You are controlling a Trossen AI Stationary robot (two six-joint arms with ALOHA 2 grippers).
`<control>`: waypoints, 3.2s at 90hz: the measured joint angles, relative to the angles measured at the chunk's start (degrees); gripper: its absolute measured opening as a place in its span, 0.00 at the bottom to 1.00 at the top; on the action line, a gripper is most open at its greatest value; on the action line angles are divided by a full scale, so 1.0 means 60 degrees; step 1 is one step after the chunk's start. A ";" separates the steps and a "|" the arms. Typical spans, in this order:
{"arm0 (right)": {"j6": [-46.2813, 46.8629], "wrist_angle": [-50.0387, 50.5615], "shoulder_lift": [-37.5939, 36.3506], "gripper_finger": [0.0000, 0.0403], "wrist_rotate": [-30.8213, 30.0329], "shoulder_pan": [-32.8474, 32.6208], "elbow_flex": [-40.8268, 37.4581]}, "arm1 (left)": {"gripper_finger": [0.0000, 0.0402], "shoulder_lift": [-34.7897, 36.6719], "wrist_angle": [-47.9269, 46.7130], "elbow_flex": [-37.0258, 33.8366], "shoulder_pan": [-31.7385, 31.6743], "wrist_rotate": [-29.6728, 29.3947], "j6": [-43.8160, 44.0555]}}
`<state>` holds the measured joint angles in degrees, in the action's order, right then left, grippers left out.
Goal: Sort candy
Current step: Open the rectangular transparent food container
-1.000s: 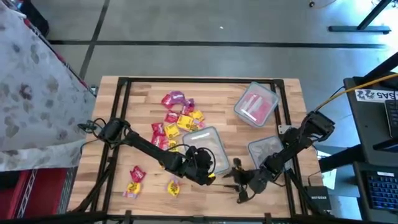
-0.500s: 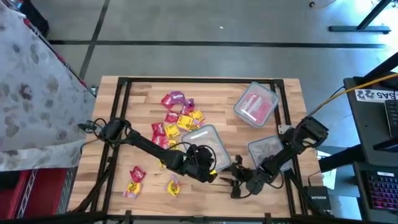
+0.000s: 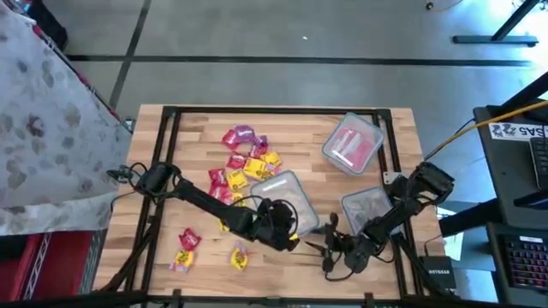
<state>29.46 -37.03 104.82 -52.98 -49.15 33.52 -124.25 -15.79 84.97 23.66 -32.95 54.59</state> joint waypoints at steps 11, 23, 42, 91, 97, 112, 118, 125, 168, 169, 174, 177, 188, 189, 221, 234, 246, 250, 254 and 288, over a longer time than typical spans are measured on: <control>-0.1462 -0.1239 -0.0032 0.40 0.1239 -0.0038 0.0048 | 0.00 0.0000 -0.0024 0.0004 0.0018 0.0082 -0.0138; -0.3196 -0.1866 -0.0439 0.40 0.4014 -0.0047 0.0109 | 0.00 0.0000 -0.0026 0.0007 0.0004 0.0126 -0.0160; -0.2705 0.2501 -0.2775 0.40 0.3415 -0.0038 0.0500 | 0.00 0.0000 -0.0022 0.0007 0.0004 0.0130 -0.0171; 0.1117 0.9364 -0.3818 0.40 0.4087 0.2928 0.1093 | 0.00 0.0000 0.0028 0.0007 -0.0018 0.0088 -0.0349; 0.1022 0.9176 -0.3493 0.40 0.4567 0.3076 0.1081 | 0.00 0.0000 0.0031 0.0004 -0.0030 0.0085 -0.0448; 0.0523 0.7839 -0.2916 0.40 0.5743 0.2865 0.1109 | 0.00 0.0175 -0.0106 -0.0018 -0.0058 0.0172 -0.0910; 0.0547 0.7483 -0.2729 0.40 0.6034 0.2705 0.1237 | 0.00 0.0339 -0.0146 0.0003 -0.0040 0.0100 -0.1081; 0.0360 0.6866 -0.2378 0.40 0.6224 0.2596 0.1486 | 0.00 0.0596 -0.0280 0.0033 -0.0027 0.0124 -0.1252; -0.3036 0.6324 -0.0397 0.40 0.7852 0.2585 0.4369 | 0.00 0.1504 -0.0507 0.0022 -0.0076 -0.0356 -0.1716; -0.3036 0.6483 -0.0424 0.40 0.7858 0.2548 0.4380 | 0.00 0.1504 -0.0500 0.0022 -0.0078 -0.0365 -0.1734; -0.2987 0.7312 -0.0517 0.40 0.7699 0.2422 0.4343 | 0.00 0.1512 -0.0516 0.0035 -0.0107 -0.0452 -0.1861; -0.2897 0.7761 -0.0552 0.40 0.7391 0.2336 0.4313 | 0.00 0.1515 -0.0524 0.0040 -0.0128 -0.0539 -0.1898; -0.2159 0.8354 -0.0808 0.40 0.5687 0.1955 0.3976 | 0.00 0.1554 -0.0654 0.0047 -0.0196 -0.1105 -0.2050; -0.2080 0.8308 -0.0824 0.40 0.5558 0.1925 0.3925 | 0.00 0.1564 -0.0691 0.0047 -0.0209 -0.1165 -0.2107; -0.0195 0.4231 -0.0834 0.40 0.2309 0.1708 0.0789 | 0.00 0.1585 -0.2778 0.0062 -0.1691 0.0022 -0.3029; -0.0202 0.1168 -0.0831 0.40 0.2002 0.1982 -0.0730 | 0.00 0.1155 -0.2261 -0.0023 -0.2254 0.1377 -0.3287; -0.0198 -0.0846 -0.0823 0.40 0.1827 0.2150 -0.1595 | 0.00 0.0731 -0.1474 0.0000 -0.2247 0.1793 -0.3169; -0.0199 -0.1197 -0.0818 0.40 0.1752 0.2140 -0.1762 | 0.00 0.0660 -0.1320 -0.0004 -0.2171 0.1749 -0.3053; -0.0192 -0.1394 -0.0813 0.40 0.1734 0.2135 -0.1852 | 0.00 0.0604 -0.1167 -0.0010 -0.2088 0.1688 -0.2912; -0.1076 -0.2127 -0.0849 0.40 0.1907 0.2126 -0.1355 | 0.00 0.0503 -0.0984 -0.0051 -0.1572 0.1121 -0.2214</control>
<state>23.01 -49.79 99.72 -41.54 -36.39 25.39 -121.23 -21.69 84.66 14.23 -26.23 41.30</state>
